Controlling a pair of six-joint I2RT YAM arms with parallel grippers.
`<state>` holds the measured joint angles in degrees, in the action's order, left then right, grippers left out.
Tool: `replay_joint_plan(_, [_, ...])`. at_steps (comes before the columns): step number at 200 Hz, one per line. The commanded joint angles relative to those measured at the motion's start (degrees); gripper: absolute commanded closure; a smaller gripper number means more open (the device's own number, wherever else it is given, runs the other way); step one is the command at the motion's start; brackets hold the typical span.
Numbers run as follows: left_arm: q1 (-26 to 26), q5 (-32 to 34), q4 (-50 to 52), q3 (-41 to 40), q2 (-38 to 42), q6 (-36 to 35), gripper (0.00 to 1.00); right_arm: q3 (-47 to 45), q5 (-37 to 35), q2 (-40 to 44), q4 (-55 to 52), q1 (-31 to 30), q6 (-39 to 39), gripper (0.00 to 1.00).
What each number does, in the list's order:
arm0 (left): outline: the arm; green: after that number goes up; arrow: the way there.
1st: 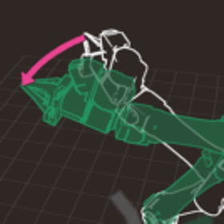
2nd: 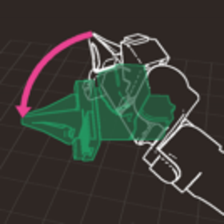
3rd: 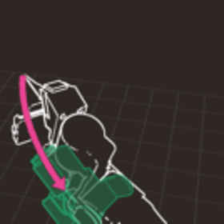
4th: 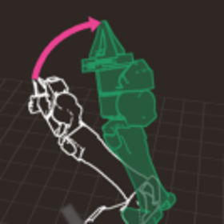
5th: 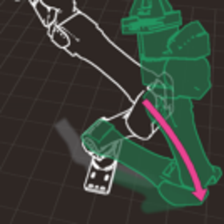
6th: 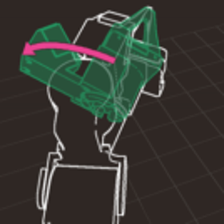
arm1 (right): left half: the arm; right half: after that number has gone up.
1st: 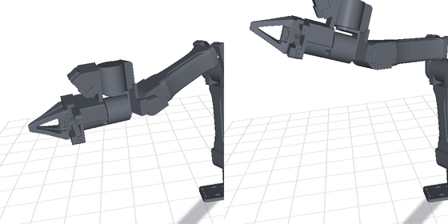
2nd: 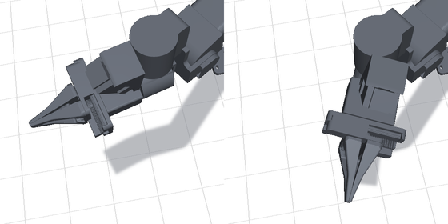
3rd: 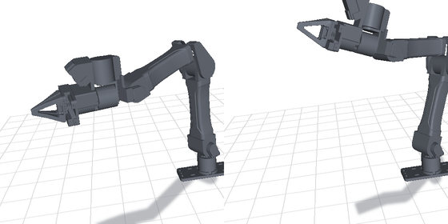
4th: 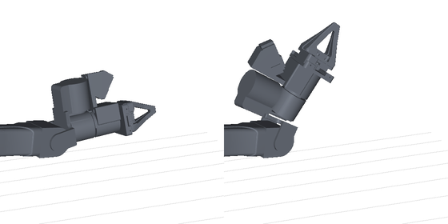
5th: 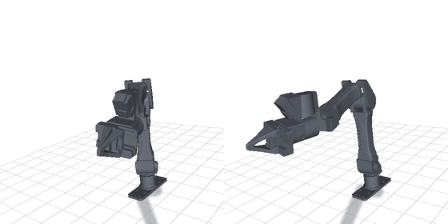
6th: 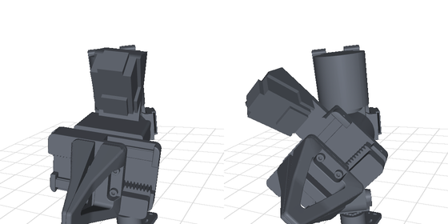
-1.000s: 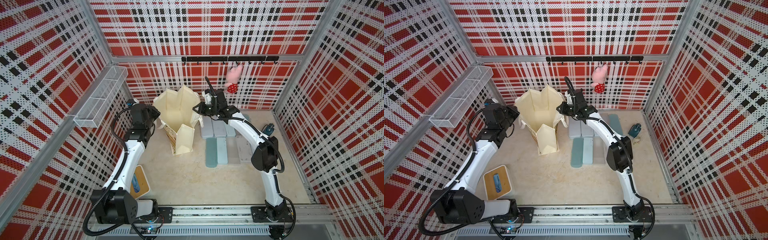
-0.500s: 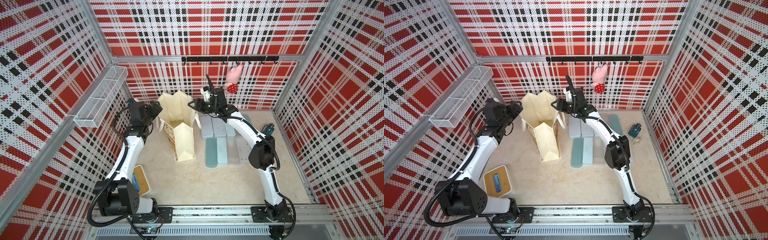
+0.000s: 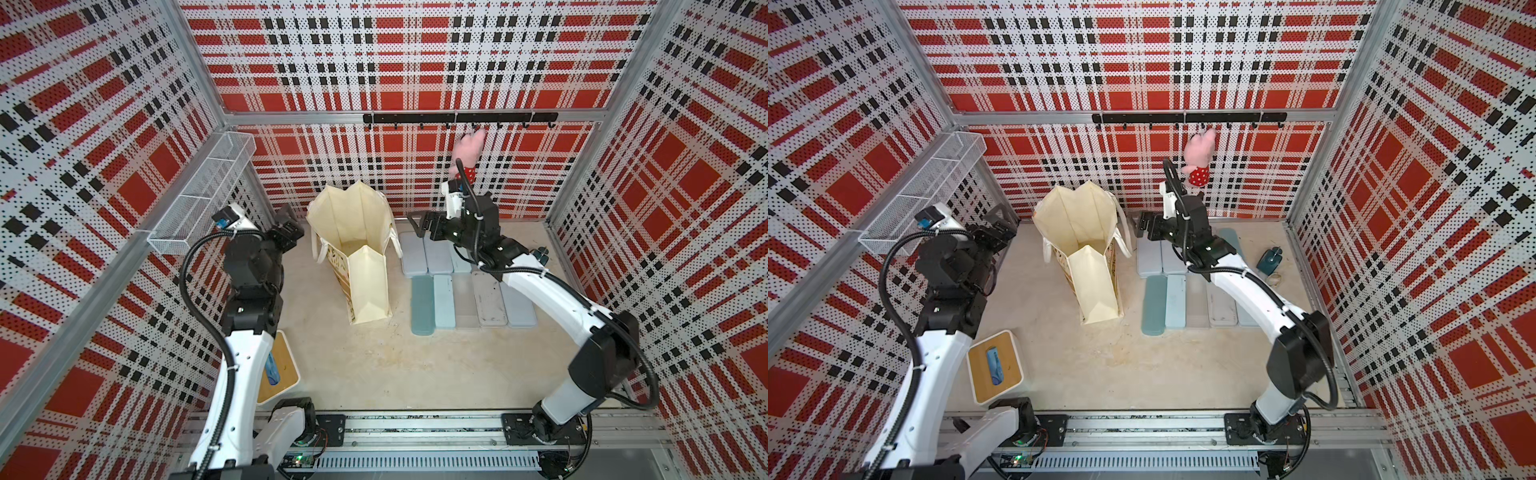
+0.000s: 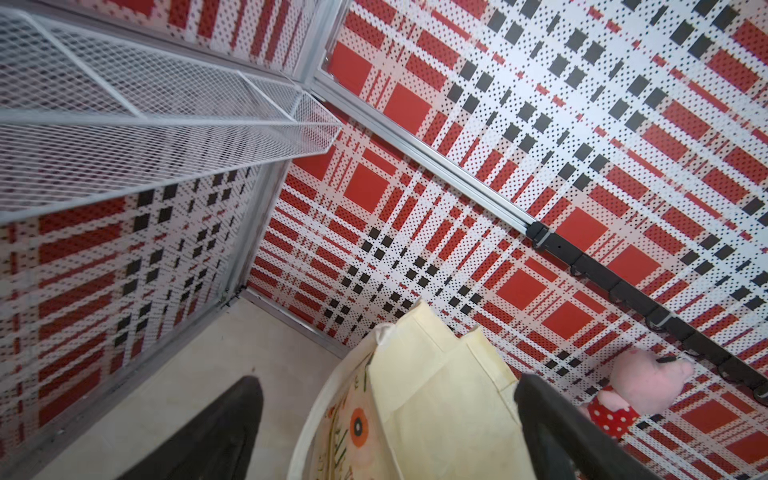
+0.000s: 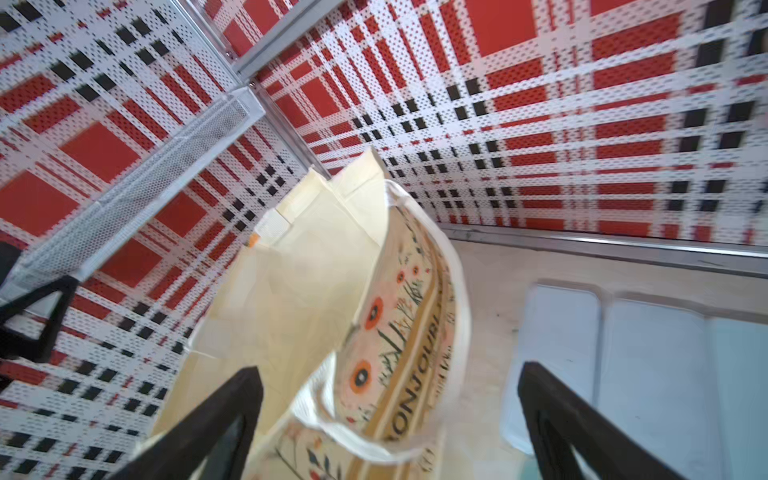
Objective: Take out the pencil case from the canvas bag
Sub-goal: Reset both arms
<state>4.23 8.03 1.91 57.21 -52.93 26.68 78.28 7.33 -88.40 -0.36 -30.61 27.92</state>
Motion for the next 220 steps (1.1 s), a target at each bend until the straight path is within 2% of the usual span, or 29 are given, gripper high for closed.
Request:
replay_joint_plan(1, [0.7, 2.3, -8.4, -8.8, 3.5, -5.3, 0.02, -12.8, -9.2, 6.1, 9.8, 1.2, -6.2, 0.00])
replay_joint_plan(19, [0.7, 2.9, -13.8, -17.7, 6.4, -9.4, 0.02, -20.5, -12.3, 10.9, 9.5, 1.9, -8.7, 0.00])
replay_joint_plan(40, [0.8, 3.0, -25.2, -30.9, 10.3, -13.8, 0.02, -28.0, -22.7, 15.7, 9.6, 2.2, -9.7, 0.00])
replay_joint_plan(59, [0.9, 0.1, -38.1, -42.9, 14.1, -18.8, 0.02, -36.3, -29.3, 18.6, 16.2, 3.2, -13.0, 0.00])
replay_joint_plan(74, [0.9, 0.3, -44.0, -48.5, 15.3, -17.3, 0.02, -41.1, -30.3, 20.0, 18.9, 5.6, -14.9, 0.00])
replay_joint_plan(85, [0.6, 0.1, -44.6, -49.9, 14.3, -17.8, 0.02, -43.8, -32.0, 20.4, 19.9, 7.8, -15.2, 0.00])
replay_joint_plan(117, [-2.6, 7.1, -46.8, -52.2, 7.7, -17.4, 0.02, -52.6, -33.8, 19.7, 28.5, 14.3, -16.1, 0.00])
replay_joint_plan(124, [-4.2, 9.2, -48.1, -52.6, 5.8, -18.1, 0.02, -53.6, -33.5, 19.3, 30.9, 15.7, -16.0, 0.00])
replay_joint_plan(133, [-6.9, 13.1, -50.3, -53.0, 3.1, -19.4, 0.02, -52.5, -31.6, 19.4, 27.2, 17.3, -15.3, 0.00])
replay_joint_plan(146, [-11.1, 18.7, -55.2, -53.7, -1.4, -22.0, 0.02, -52.6, -31.7, 18.3, 29.5, 18.4, -17.4, 0.00])
replay_joint_plan(157, [-13.6, 20.8, -60.1, -54.0, -5.6, -23.8, 0.02, -52.6, -31.4, 17.3, 31.2, 18.7, -20.5, 0.00])
replay_joint_plan(188, [-14.9, 19.3, -73.6, -54.2, -16.4, -26.1, 0.02, -55.0, -30.1, 13.6, 37.8, 20.2, -24.1, 0.00])
replay_joint_plan(220, [-13.1, 12.8, -82.0, -53.1, -23.4, -29.2, 0.02, -60.6, -24.0, 10.4, 51.6, 24.3, -23.6, 0.00])
